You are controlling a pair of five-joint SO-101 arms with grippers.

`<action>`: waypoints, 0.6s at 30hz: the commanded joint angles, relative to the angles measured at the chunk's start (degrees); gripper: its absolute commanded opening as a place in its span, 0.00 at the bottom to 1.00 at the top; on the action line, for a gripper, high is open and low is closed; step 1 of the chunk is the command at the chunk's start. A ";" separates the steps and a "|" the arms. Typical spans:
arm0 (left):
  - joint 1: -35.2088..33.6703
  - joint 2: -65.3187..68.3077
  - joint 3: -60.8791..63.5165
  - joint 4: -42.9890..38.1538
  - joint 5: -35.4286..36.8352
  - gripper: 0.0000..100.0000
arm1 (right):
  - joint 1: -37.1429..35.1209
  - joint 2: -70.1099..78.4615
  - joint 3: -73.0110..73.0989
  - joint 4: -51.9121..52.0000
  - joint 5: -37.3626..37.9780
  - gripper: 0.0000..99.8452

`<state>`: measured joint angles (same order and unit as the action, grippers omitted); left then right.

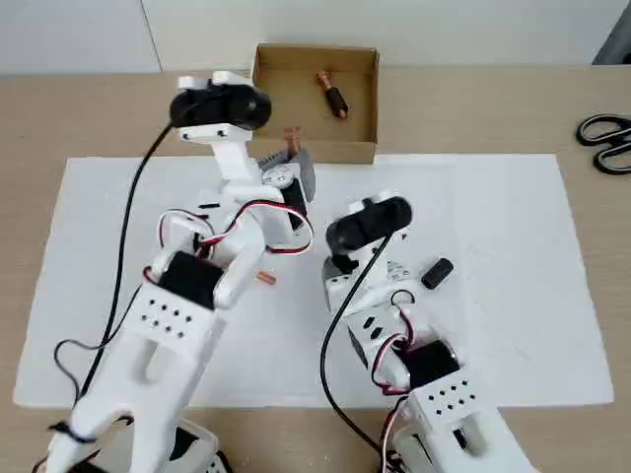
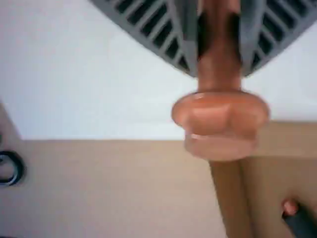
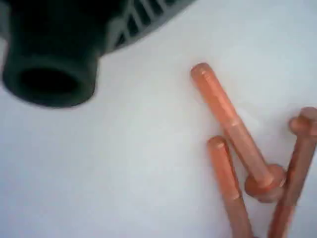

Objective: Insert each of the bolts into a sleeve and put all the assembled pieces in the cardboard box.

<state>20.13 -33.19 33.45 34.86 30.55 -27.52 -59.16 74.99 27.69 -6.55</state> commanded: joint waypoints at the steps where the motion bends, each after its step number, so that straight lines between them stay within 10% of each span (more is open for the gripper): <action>1: 0.44 -7.30 0.40 -2.29 0.18 0.01 | -2.86 -5.41 1.05 -1.45 2.29 0.00; 18: 6.07 -12.57 15.25 -11.96 0.26 0.01 | -3.12 -44.53 18.64 3.30 2.55 0.00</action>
<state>24.62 -43.38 48.31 25.89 30.55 -30.24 -101.36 93.89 29.27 -4.70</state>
